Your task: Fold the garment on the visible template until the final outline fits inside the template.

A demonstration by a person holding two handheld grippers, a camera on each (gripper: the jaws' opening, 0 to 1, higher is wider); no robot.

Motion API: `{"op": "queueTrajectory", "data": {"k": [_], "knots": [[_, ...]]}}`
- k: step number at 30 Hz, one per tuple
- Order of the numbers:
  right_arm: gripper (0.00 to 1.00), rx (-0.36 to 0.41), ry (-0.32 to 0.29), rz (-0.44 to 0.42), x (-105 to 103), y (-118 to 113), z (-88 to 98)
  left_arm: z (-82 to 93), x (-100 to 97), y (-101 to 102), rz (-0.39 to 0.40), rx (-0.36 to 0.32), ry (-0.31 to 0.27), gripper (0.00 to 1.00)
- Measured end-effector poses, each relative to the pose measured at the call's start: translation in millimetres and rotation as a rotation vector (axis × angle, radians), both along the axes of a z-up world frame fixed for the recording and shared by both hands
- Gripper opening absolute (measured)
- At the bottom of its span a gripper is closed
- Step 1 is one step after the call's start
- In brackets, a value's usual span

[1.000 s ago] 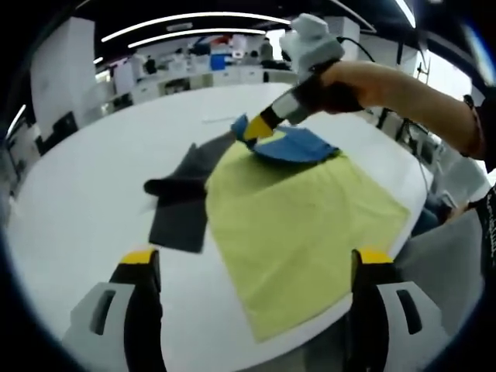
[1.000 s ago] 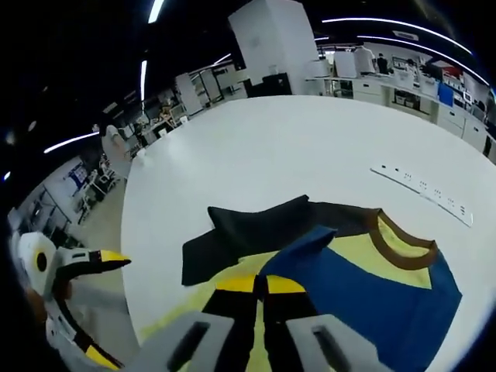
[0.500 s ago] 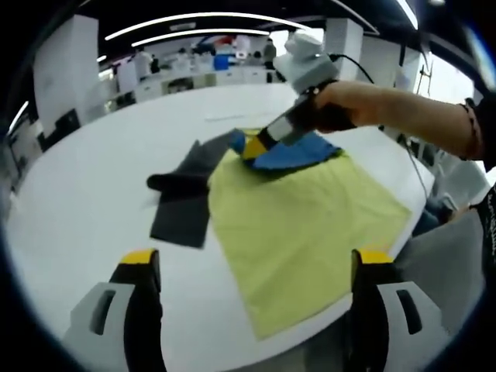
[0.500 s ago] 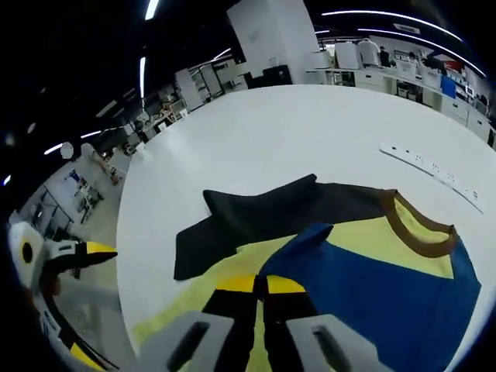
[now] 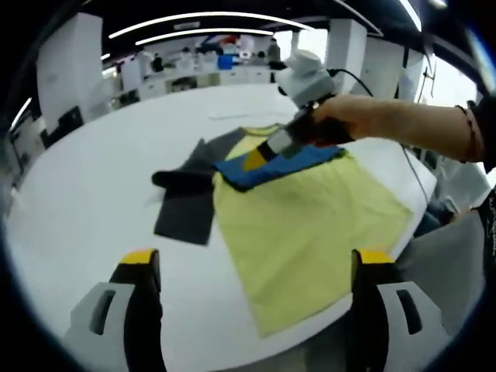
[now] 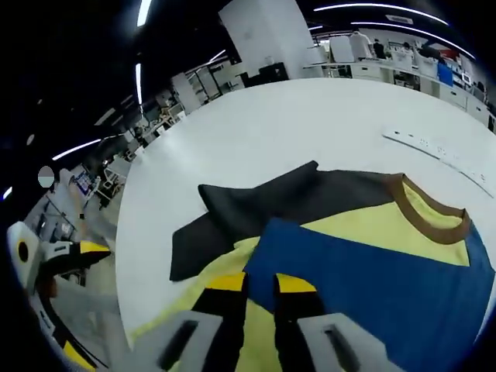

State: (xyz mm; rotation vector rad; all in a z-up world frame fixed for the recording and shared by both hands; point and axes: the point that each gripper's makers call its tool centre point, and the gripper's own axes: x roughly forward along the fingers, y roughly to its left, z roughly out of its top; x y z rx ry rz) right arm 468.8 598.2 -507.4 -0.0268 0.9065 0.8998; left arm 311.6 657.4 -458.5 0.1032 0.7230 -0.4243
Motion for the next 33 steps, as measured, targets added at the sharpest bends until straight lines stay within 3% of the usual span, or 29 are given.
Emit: {"op": "queueTrajectory", "data": {"k": [10,13,20,33], "knots": [[0.45,-0.058,-0.127,-0.035,20,-35,13.0,5.0,3.8,-5,-0.015,0.002,-0.017,0.99],[0.49,-0.064,-0.161,-0.046,25,-48,18.9,6.4,4.6,-6,-0.018,0.006,-0.022,0.99],[0.53,-0.116,-0.230,-0.048,31,-82,26.5,7.3,5.5,-8,-0.022,0.007,-0.025,0.99],[0.52,-0.146,-0.240,-0.087,34,-133,29.9,8.7,6.2,-12,-0.032,0.012,-0.026,0.99]]}}
